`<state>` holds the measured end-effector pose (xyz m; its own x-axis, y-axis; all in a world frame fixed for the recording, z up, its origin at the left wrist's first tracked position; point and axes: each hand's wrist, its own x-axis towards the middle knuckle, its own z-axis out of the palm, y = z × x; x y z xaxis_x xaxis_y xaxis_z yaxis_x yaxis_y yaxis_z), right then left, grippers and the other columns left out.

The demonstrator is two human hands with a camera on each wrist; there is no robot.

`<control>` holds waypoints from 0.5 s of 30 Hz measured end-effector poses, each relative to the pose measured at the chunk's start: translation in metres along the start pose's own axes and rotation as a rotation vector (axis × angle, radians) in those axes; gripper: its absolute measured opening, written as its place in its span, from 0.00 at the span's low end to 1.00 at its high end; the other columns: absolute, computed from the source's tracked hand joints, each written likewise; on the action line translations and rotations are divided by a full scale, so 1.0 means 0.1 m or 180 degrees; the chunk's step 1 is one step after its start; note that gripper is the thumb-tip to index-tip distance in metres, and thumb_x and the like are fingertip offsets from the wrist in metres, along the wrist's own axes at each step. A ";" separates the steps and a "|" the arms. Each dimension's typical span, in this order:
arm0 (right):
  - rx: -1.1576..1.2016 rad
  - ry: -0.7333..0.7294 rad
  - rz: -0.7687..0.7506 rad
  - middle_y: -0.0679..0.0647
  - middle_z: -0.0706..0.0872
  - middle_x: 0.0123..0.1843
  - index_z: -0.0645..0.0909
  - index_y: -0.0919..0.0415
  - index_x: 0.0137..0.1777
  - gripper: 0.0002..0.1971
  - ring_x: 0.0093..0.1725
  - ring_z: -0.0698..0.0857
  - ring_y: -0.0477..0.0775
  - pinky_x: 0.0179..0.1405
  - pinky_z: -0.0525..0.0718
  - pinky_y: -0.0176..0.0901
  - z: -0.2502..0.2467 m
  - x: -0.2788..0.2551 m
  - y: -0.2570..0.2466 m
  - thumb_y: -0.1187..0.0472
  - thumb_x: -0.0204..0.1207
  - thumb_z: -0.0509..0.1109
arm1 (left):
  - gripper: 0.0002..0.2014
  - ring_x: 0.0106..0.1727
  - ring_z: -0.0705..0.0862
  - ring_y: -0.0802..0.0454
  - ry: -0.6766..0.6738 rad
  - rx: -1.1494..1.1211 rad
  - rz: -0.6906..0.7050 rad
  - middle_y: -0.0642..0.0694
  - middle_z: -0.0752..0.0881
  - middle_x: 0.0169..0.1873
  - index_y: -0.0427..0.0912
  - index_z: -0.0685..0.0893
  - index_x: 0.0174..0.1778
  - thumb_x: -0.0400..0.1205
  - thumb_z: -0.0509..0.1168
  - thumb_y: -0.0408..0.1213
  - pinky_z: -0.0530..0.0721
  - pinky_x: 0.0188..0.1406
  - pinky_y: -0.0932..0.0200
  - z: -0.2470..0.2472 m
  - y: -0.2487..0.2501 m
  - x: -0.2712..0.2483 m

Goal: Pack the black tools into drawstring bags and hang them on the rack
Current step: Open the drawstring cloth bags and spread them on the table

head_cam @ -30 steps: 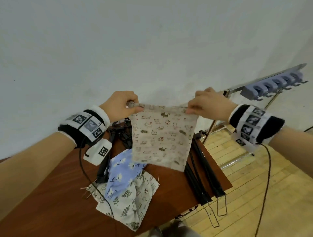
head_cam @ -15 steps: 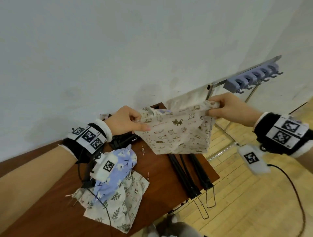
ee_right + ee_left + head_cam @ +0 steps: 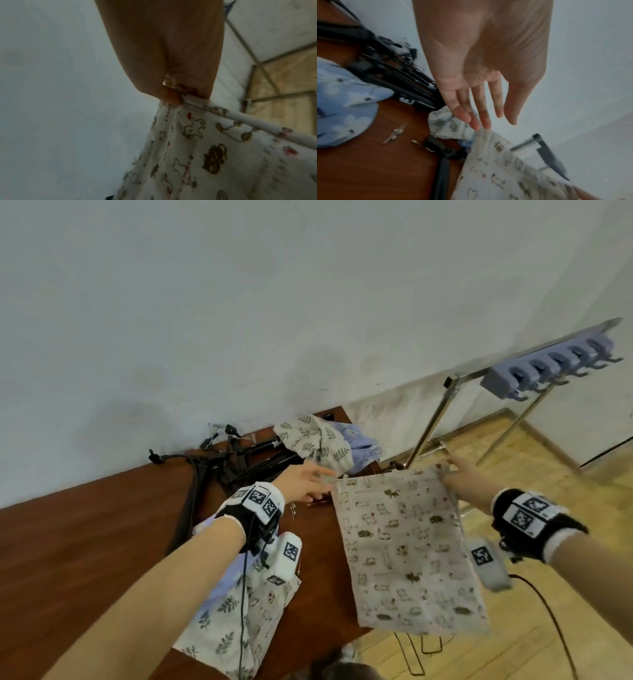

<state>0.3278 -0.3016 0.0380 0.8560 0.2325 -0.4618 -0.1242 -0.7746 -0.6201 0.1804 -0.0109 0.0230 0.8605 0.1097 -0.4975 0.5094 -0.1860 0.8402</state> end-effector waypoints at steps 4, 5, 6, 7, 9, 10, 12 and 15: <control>-0.0234 0.0103 0.0334 0.64 0.84 0.54 0.70 0.61 0.76 0.23 0.50 0.84 0.63 0.48 0.86 0.56 0.50 0.32 0.22 0.66 0.81 0.63 | 0.19 0.44 0.84 0.51 0.0186 0.0435 -0.0522 0.42 0.86 0.51 0.42 0.78 0.68 0.81 0.69 0.36 0.80 0.41 0.64 -0.22 -0.47 0.10; -0.0606 0.0187 0.0315 0.65 0.81 0.57 0.68 0.59 0.76 0.25 0.53 0.82 0.64 0.49 0.85 0.55 0.62 0.34 0.19 0.68 0.79 0.62 | 0.17 0.47 0.84 0.50 0.0247 0.0656 -0.0626 0.40 0.86 0.54 0.39 0.80 0.65 0.81 0.68 0.35 0.79 0.40 0.65 -0.32 -0.64 0.10; -0.1003 0.0247 0.0192 0.65 0.77 0.63 0.69 0.57 0.76 0.26 0.60 0.79 0.66 0.56 0.83 0.56 0.76 0.37 0.15 0.69 0.77 0.62 | 0.13 0.52 0.84 0.48 0.0357 0.0832 -0.0746 0.37 0.85 0.59 0.37 0.83 0.61 0.81 0.68 0.34 0.76 0.41 0.65 -0.45 -0.83 0.09; -0.1206 0.0200 -0.0046 0.64 0.74 0.67 0.71 0.56 0.73 0.24 0.65 0.77 0.67 0.61 0.81 0.56 0.90 0.35 0.06 0.69 0.76 0.62 | 0.11 0.57 0.83 0.45 0.0480 0.0954 -0.0856 0.36 0.83 0.63 0.36 0.85 0.57 0.81 0.67 0.35 0.74 0.43 0.64 -0.56 -0.98 0.05; -0.1068 -0.0281 -0.0350 0.59 0.81 0.58 0.79 0.57 0.61 0.15 0.58 0.83 0.62 0.55 0.84 0.51 1.29 0.30 -0.14 0.68 0.76 0.62 | 0.12 0.60 0.82 0.42 0.0627 0.1388 -0.1215 0.42 0.81 0.66 0.41 0.85 0.53 0.78 0.64 0.42 0.74 0.44 0.60 -0.75 -1.24 -0.05; -0.0994 -0.0588 -0.0366 0.56 0.83 0.50 0.81 0.57 0.55 0.10 0.51 0.85 0.58 0.50 0.85 0.48 1.52 0.25 -0.21 0.66 0.77 0.63 | 0.12 0.62 0.81 0.42 0.0579 0.1690 -0.1395 0.45 0.79 0.67 0.43 0.82 0.55 0.80 0.64 0.43 0.75 0.46 0.59 -0.81 -1.36 -0.11; -0.0823 -0.1201 -0.0152 0.53 0.84 0.38 0.82 0.59 0.47 0.02 0.39 0.85 0.52 0.40 0.85 0.43 1.99 0.17 -0.34 0.62 0.79 0.69 | 0.17 0.70 0.75 0.42 0.0539 0.2037 -0.1472 0.45 0.73 0.71 0.46 0.76 0.67 0.82 0.65 0.41 0.78 0.59 0.54 -0.94 -1.56 -0.14; -0.0451 -0.1640 0.0476 0.59 0.86 0.40 0.80 0.65 0.48 0.10 0.36 0.87 0.54 0.26 0.86 0.39 2.56 0.07 -0.42 0.59 0.77 0.74 | 0.34 0.73 0.71 0.37 0.0532 0.2539 -0.1179 0.40 0.71 0.74 0.50 0.61 0.81 0.79 0.68 0.44 0.74 0.68 0.45 -1.01 -1.65 -0.12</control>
<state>0.2108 -0.1167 -0.1019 0.4737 0.3441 -0.8107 -0.1263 -0.8845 -0.4492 0.0858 0.1171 -0.0879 0.6614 0.4270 -0.6167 0.6566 -0.7270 0.2008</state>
